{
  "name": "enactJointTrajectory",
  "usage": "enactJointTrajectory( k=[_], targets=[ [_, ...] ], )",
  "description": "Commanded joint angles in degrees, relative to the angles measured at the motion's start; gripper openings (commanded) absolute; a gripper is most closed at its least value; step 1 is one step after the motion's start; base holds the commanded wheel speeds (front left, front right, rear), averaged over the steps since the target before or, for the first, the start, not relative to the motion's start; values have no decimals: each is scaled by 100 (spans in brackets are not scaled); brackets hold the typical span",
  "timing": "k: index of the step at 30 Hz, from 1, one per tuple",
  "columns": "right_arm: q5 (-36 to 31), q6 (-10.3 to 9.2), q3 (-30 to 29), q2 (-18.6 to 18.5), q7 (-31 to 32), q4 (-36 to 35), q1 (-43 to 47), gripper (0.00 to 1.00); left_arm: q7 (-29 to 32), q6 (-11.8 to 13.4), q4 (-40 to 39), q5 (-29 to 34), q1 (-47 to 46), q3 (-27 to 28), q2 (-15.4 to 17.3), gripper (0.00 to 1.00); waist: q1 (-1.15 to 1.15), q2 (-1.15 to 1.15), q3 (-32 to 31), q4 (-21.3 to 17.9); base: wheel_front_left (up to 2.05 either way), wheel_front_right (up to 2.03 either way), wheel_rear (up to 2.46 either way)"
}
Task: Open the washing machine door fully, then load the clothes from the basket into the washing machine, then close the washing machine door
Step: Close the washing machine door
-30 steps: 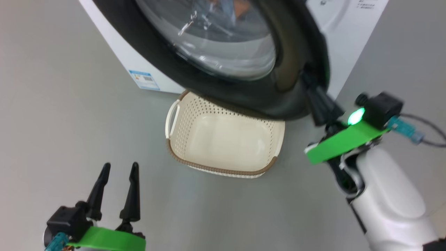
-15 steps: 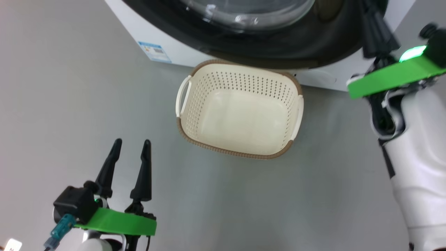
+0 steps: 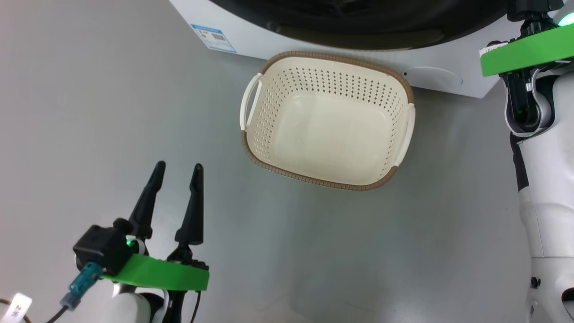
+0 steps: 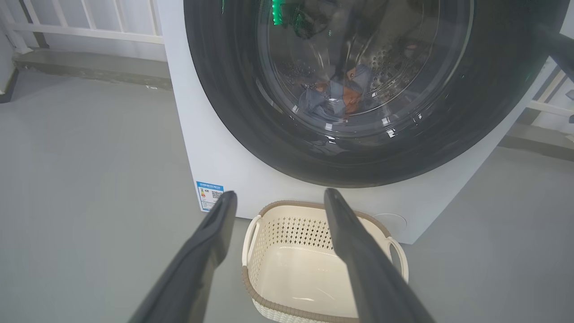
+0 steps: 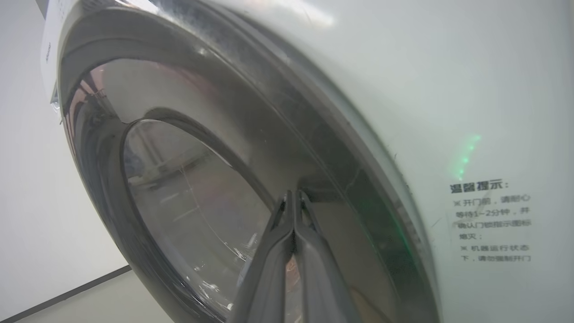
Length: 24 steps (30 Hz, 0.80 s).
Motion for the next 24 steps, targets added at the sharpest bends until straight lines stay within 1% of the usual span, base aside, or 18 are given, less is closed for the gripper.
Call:
enactJointTrajectory(
  k=[1,5,11,12,13,14,15,16,17,20,24],
  targets=[
    [-101,-23,-107,65,-25,-96,-244,0,-37,-9,-168,-81,-125,177,97,100,0,0,44,23,0,0,0],
    [-169,-23,-117,76,-25,-84,-297,0,-37,-9,-159,-106,-173,175,96,100,0,0,75,12,0,0,0],
    [-162,-23,197,99,-25,-74,33,0,-37,-9,-56,-80,-149,226,96,100,0,0,-51,-110,0,0,0],
    [-153,-23,273,98,-25,-75,127,11,-37,-9,-30,-74,-141,239,96,100,0,0,-85,-138,0,0,0],
    [-139,-23,356,93,-25,-68,222,31,-37,-9,2,-67,-133,247,96,100,0,0,-123,-168,0,0,0],
    [-130,-23,441,84,-25,-68,324,42,-37,-9,37,-58,-125,248,96,100,0,0,-166,-199,0,0,0],
    [-118,-23,512,80,-25,-65,431,91,-37,-9,72,-51,-116,252,96,100,0,0,-210,-233,0,0,0],
    [-118,-23,512,80,-25,-65,431,91,-37,-9,72,-51,-116,252,96,100,0,0,-210,-233,0,0,0],
    [-97,-23,632,69,-25,-71,657,100,-37,-9,146,-38,-96,273,120,100,0,0,-308,-303,0,0,0],
    [-66,-23,783,36,-25,-66,1013,100,-37,-9,285,-68,-64,293,206,100,0,0,-479,-417,0,0,0],
    [-34,-23,819,46,-25,-90,1410,100,-37,-9,488,-143,-23,305,330,100,0,0,-670,-559,0,0,0]
  ],
)
